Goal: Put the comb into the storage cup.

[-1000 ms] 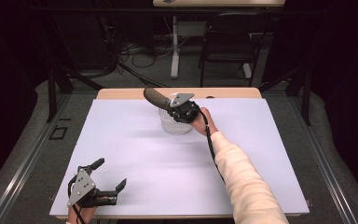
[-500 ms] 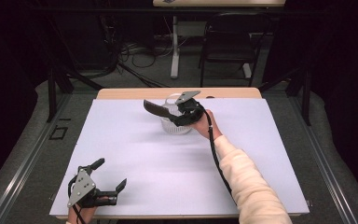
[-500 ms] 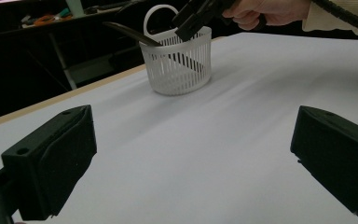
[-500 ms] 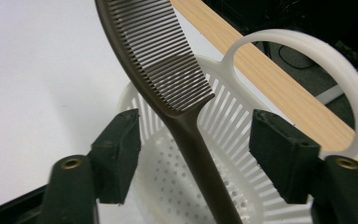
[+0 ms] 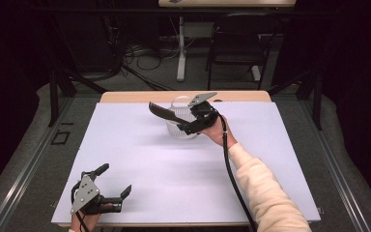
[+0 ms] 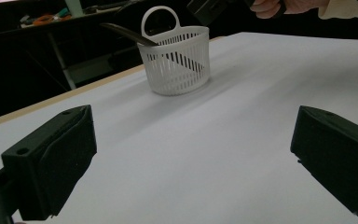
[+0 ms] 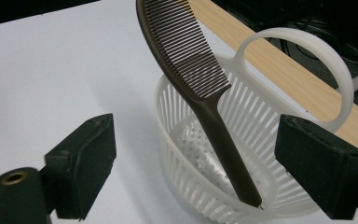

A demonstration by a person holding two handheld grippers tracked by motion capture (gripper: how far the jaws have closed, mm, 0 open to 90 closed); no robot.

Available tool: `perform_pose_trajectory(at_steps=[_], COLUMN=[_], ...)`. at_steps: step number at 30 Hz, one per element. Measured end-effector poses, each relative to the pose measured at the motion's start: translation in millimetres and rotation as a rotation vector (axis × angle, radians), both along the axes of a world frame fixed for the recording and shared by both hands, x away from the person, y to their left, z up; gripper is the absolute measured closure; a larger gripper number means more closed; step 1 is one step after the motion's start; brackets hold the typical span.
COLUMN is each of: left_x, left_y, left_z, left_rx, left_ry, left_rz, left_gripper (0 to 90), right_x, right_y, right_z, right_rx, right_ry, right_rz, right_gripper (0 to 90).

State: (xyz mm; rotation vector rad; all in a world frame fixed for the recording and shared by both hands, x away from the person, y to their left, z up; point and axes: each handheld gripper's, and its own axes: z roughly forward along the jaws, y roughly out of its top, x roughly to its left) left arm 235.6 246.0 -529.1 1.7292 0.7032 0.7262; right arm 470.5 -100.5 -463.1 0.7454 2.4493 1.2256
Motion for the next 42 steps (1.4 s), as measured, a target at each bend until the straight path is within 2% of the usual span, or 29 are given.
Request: perform_pose_trajectory(at_steps=[11, 19, 42], left_x=[0.3, 0.3, 0.7], left_y=[-0.9, -0.8, -1.3], left_z=[-0.1, 0.0, -0.3], left_rx=[0.000, 0.000, 0.003], left_ry=[0.001, 0.001, 0.003], left_rz=[-0.002, -0.001, -0.001], left_gripper=[0.2, 0.2, 0.2], right_x=[-15.4, -26.6, -58.1], right_y=[-11.9, -20.7, -52.7], right_z=[12.6, 20.0, 14.1], right_rx=[0.006, 0.017, -0.004], right_ry=[0.041, 0.041, 0.043], right_rz=[0.019, 0.027, 0.018], right_gripper=[1.1, 0.0, 0.0])
